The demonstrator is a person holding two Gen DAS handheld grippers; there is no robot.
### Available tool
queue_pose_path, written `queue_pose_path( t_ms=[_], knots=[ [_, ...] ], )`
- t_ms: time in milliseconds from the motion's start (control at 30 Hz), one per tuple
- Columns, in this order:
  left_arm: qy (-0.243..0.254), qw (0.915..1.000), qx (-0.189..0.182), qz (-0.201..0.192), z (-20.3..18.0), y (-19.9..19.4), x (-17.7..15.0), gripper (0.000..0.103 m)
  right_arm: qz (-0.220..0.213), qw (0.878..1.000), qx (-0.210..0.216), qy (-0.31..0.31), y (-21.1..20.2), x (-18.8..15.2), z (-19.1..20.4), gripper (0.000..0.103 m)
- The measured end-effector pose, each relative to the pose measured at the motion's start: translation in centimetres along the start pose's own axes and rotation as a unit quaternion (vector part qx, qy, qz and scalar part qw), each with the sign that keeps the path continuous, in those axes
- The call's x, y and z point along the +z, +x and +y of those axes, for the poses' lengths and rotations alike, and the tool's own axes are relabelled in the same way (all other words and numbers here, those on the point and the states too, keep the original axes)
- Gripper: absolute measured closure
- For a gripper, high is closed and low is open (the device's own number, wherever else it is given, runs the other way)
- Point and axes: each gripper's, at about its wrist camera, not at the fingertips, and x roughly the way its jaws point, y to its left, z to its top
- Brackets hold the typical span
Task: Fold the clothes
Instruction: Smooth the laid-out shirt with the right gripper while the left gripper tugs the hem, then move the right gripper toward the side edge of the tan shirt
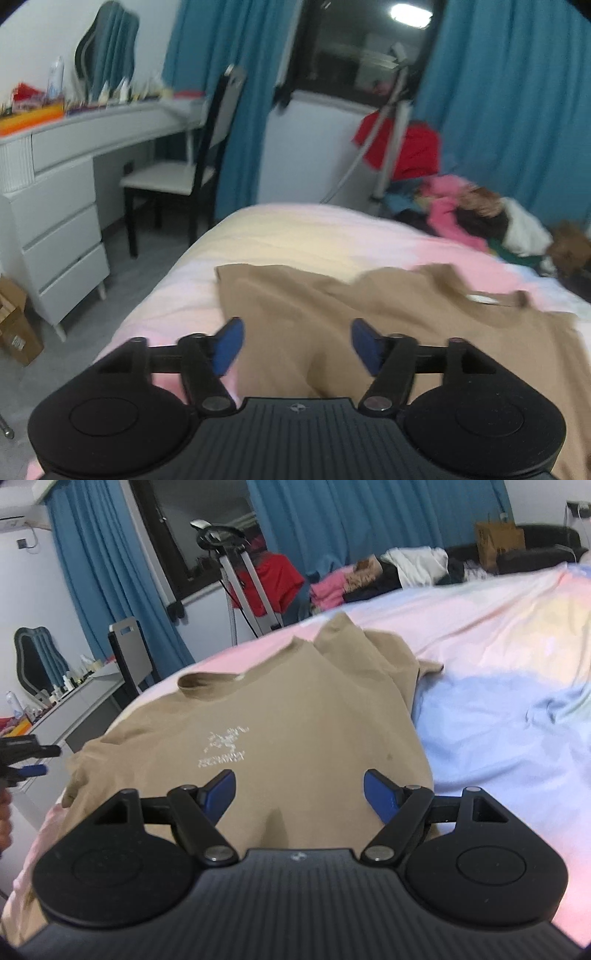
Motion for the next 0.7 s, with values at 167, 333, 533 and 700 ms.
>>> queue_pose_path(
  t_ms=[167, 333, 533, 700],
  knots=[
    [0.042, 0.9980, -0.041, -0.022, -4.3, -7.9, -3.3, 0.020, -0.033, 0.999, 0.006, -0.031, -2.8, 0.4, 1.0, 0.025],
    [0.070, 0.9955, -0.057, -0.028, -7.2, -11.9, -6.4, 0.003, -0.053, 0.998, 0.018, -0.039, -6.0, 0.5, 1.6, 0.025],
    [0.102, 0.9916, -0.073, -0.032, -10.5, -16.1, -10.2, 0.000, -0.066, 0.996, 0.016, -0.051, -8.8, 0.4, 2.6, 0.025],
    [0.113, 0.9901, -0.081, -0.021, -11.1, -16.9, -12.1, 0.000, -0.079, 0.994, 0.009, -0.075, -9.8, 0.1, 3.5, 0.025]
  ],
)
